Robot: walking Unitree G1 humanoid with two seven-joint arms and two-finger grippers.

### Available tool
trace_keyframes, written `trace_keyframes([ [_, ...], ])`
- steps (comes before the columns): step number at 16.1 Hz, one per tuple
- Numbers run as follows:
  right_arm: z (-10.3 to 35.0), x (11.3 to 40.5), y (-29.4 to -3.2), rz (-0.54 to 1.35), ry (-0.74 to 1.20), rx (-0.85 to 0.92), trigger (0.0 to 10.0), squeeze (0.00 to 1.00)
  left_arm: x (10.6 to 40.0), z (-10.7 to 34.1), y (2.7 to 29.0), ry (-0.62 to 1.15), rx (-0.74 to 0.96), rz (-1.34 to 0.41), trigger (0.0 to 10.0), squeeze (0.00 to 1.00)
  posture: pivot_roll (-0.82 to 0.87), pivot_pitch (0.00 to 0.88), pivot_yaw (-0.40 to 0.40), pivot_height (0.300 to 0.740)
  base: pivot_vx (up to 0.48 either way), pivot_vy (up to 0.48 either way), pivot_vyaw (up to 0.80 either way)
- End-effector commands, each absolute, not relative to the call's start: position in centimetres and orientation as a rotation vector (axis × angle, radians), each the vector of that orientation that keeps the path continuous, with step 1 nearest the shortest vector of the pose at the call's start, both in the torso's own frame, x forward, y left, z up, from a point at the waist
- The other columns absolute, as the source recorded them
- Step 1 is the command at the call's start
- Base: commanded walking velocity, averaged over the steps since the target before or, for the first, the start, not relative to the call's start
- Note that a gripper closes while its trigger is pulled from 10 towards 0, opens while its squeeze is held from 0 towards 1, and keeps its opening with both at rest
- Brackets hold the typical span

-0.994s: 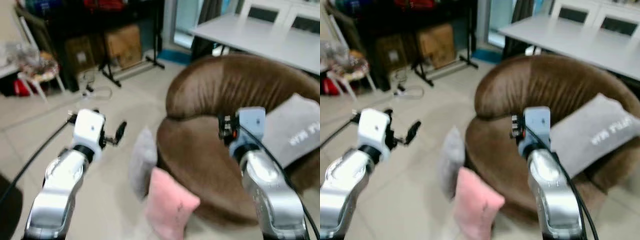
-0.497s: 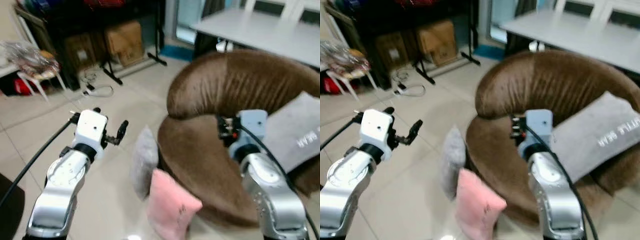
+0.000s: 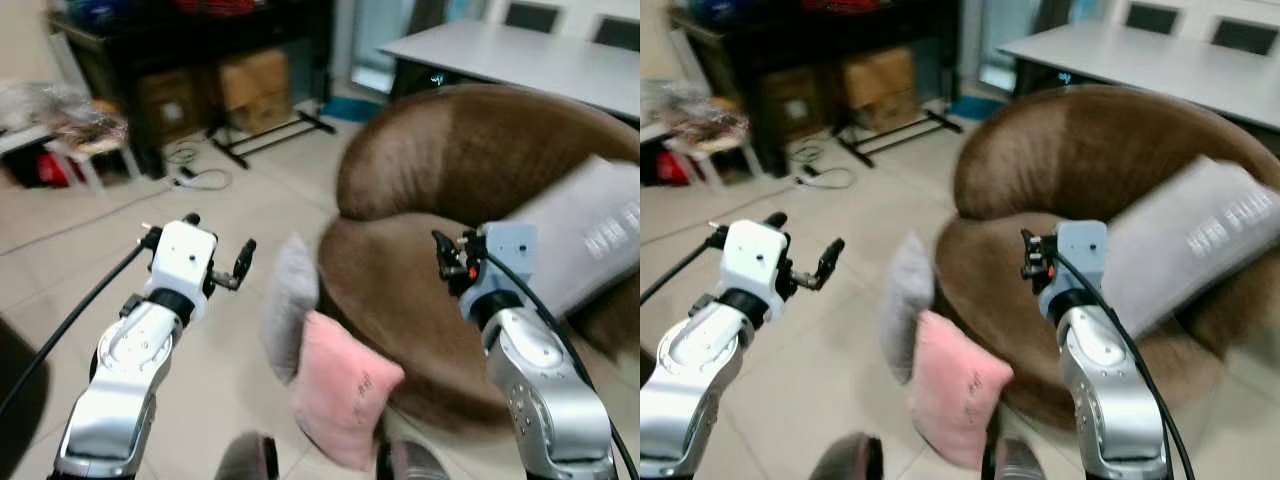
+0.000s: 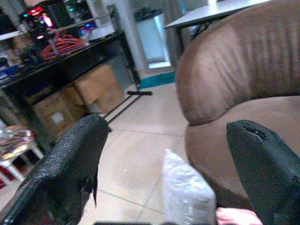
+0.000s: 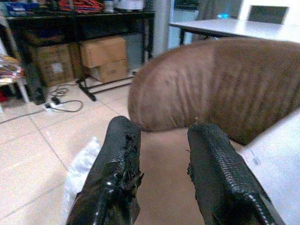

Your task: Move the pillow to the sofa from floor

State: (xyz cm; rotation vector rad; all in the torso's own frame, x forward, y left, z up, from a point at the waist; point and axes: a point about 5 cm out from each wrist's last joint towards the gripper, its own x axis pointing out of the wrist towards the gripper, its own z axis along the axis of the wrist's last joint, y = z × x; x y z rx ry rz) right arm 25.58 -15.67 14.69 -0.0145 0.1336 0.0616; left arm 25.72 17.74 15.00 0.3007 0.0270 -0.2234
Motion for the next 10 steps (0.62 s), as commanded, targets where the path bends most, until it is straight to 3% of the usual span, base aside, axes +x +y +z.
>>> trace_keyframes([
  [1,14.72,25.76,-15.62,0.073,0.135,-0.027,10.0,0.00,25.71,14.64,17.97,0.040,0.296,-0.204,10.0,0.00,-0.06,0.000,0.005,0.606,0.000,0.000,0.00],
  [7,14.69,25.91,-15.57,0.074,0.138,-0.042,10.0,0.00,25.72,14.40,18.10,0.050,0.294,-0.206,10.0,0.00,-0.06,0.000,-0.002,0.606,0.000,0.000,0.00],
  [10,14.82,26.03,-15.76,0.056,0.133,-0.027,10.0,0.00,25.67,14.34,18.11,0.050,0.282,-0.206,10.0,0.00,-0.06,0.000,-0.004,0.606,0.275,0.000,0.00],
])
